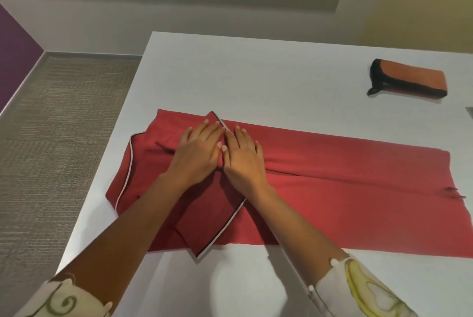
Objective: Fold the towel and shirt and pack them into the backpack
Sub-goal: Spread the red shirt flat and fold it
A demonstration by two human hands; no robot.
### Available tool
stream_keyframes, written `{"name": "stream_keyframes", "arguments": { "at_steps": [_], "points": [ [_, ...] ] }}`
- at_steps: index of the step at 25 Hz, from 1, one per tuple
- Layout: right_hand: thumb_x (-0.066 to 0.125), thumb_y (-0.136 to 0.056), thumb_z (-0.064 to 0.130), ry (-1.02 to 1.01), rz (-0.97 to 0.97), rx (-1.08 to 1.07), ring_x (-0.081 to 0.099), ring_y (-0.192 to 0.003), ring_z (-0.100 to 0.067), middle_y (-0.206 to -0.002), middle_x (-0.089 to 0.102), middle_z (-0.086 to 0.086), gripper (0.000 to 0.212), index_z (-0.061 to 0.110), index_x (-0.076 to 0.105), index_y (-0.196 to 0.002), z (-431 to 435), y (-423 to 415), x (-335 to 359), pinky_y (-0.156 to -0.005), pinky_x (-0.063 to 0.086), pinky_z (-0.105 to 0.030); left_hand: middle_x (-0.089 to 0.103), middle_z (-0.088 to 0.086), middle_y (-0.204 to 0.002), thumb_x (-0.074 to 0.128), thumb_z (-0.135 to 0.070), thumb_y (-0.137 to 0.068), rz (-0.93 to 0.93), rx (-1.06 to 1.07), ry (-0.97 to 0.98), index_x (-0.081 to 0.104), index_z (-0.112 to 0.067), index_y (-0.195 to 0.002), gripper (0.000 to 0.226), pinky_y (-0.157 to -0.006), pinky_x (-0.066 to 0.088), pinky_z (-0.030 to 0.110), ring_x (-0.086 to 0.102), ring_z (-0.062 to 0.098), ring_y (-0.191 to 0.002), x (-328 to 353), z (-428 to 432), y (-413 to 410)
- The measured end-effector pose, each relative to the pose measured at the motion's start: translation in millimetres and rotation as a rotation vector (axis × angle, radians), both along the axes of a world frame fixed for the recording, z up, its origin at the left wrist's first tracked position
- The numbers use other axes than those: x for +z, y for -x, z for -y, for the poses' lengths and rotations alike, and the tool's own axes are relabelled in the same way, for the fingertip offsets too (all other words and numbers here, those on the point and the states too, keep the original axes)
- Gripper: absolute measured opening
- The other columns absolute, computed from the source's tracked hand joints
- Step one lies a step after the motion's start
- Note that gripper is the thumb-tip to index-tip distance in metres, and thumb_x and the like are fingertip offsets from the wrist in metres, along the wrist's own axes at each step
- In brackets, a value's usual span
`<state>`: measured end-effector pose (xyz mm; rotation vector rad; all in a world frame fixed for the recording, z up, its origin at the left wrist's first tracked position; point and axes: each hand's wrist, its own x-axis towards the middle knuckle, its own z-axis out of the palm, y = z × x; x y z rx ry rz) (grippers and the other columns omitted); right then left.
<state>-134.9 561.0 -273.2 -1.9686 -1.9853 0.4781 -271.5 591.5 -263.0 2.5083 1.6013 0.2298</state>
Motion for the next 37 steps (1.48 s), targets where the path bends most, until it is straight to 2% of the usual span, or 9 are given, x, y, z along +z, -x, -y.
{"name": "stream_keyframes", "arguments": {
  "at_steps": [2, 4, 7, 11, 17, 25, 30, 34, 37],
  "points": [
    [0.027, -0.101, 0.049, 0.024, -0.016, 0.016, 0.014, -0.149, -0.017, -0.16, 0.023, -0.003, 0.058, 0.02, 0.027, -0.152, 7.2, -19.7, -7.7, -0.119, 0.011, -0.045, 0.02, -0.005, -0.161, 0.018, -0.048, -0.095, -0.089, 0.016, 0.077, 0.028, -0.025, -0.152, 0.063, -0.118, 0.015, 0.049, 0.016, 0.018, -0.149, -15.5, 7.6, 1.7],
    [0.018, -0.097, 0.06, -0.001, 0.031, 0.02, 0.011, -0.15, -0.014, -0.161, 0.021, -0.001, 0.068, 0.021, 0.023, -0.154, 17.8, -47.5, -11.1, -0.121, 0.008, -0.044, 0.012, -0.006, -0.163, 0.013, -0.055, -0.089, -0.134, 0.035, 0.091, 0.019, -0.028, -0.155, 0.071, -0.118, 0.01, 0.05, 0.01, 0.018, -0.15, -20.3, 11.2, 4.1],
    [0.007, -0.093, 0.065, 0.007, 0.183, -0.006, 0.007, -0.15, -0.015, -0.162, 0.017, -0.002, 0.076, 0.023, 0.02, -0.155, 32.9, -98.2, -14.4, -0.121, 0.007, -0.046, 0.011, -0.003, -0.163, 0.019, -0.052, -0.081, -0.1, 0.09, 0.121, 0.023, -0.028, -0.153, 0.076, -0.118, 0.008, 0.053, 0.008, 0.02, -0.15, -9.5, 11.6, -7.3],
    [0.004, -0.092, 0.067, 0.033, 0.299, -0.138, 0.007, -0.151, -0.017, -0.162, 0.016, -0.004, 0.078, 0.024, 0.024, -0.154, 49.0, -174.0, -17.3, -0.121, 0.007, -0.048, 0.02, 0.001, -0.161, 0.034, -0.043, -0.084, 0.056, 0.161, 0.013, 0.038, -0.025, -0.147, 0.065, -0.117, 0.01, 0.052, 0.014, 0.02, -0.149, 3.4, 22.7, -51.0],
    [0.004, -0.092, 0.071, 0.115, 0.339, -0.323, -0.004, -0.15, -0.015, -0.163, 0.006, -0.004, 0.077, 0.029, 0.016, -0.155, 74.8, -284.2, -12.9, -0.121, -0.002, -0.049, 0.019, 0.001, -0.161, 0.011, -0.055, -0.09, -0.075, -0.17, 0.038, 0.028, -0.022, -0.152, 0.072, -0.118, 0.009, 0.053, 0.01, 0.019, -0.15, -5.2, 40.0, -166.8],
    [0.003, -0.093, 0.071, 0.134, 0.337, -0.508, -0.001, -0.151, -0.018, -0.163, 0.009, -0.006, 0.079, 0.025, 0.017, -0.155, 100.1, -367.2, -8.0, -0.12, -0.001, -0.048, -0.009, -0.002, -0.163, -0.003, -0.064, -0.089, -0.122, -0.434, 0.179, 0.001, -0.027, -0.155, 0.076, -0.118, -0.002, 0.056, -0.014, 0.018, -0.149, -18.0, 53.8, -301.4],
    [0.017, -0.099, 0.058, 0.133, 0.067, -0.786, 0.002, -0.15, -0.025, -0.163, 0.008, -0.01, 0.064, 0.024, 0.021, -0.154, 124.2, -381.7, 12.9, -0.12, 0.004, -0.05, -0.002, -0.006, -0.163, 0.019, -0.043, -0.103, -0.095, -0.772, 0.242, 0.018, -0.046, -0.15, 0.048, -0.116, -0.006, 0.06, -0.009, 0.019, -0.15, -9.0, 46.6, -379.5],
    [0.045, -0.096, 0.052, 0.337, 0.0, -0.867, 0.018, -0.144, -0.033, -0.159, 0.018, -0.011, 0.072, 0.022, 0.015, -0.154, 155.7, -385.1, 38.5, -0.112, 0.024, -0.051, 0.015, -0.002, -0.162, 0.019, -0.035, -0.09, -0.101, -0.873, 0.096, 0.044, -0.038, -0.143, 0.058, -0.117, 0.01, 0.053, 0.014, 0.022, -0.149, 0.7, 35.5, -424.3],
    [0.063, -0.087, 0.047, 0.457, 0.012, -0.896, 0.029, -0.135, -0.031, -0.148, 0.028, -0.01, 0.084, 0.02, 0.017, -0.151, 162.0, -381.9, 51.2, -0.105, 0.035, -0.047, 0.007, 0.001, -0.163, 0.032, -0.03, -0.092, -0.285, -0.948, 0.02, 0.026, -0.031, -0.151, 0.059, -0.117, 0.012, 0.053, 0.01, 0.026, -0.149, 8.1, 32.3, -455.1]
  ]
}}
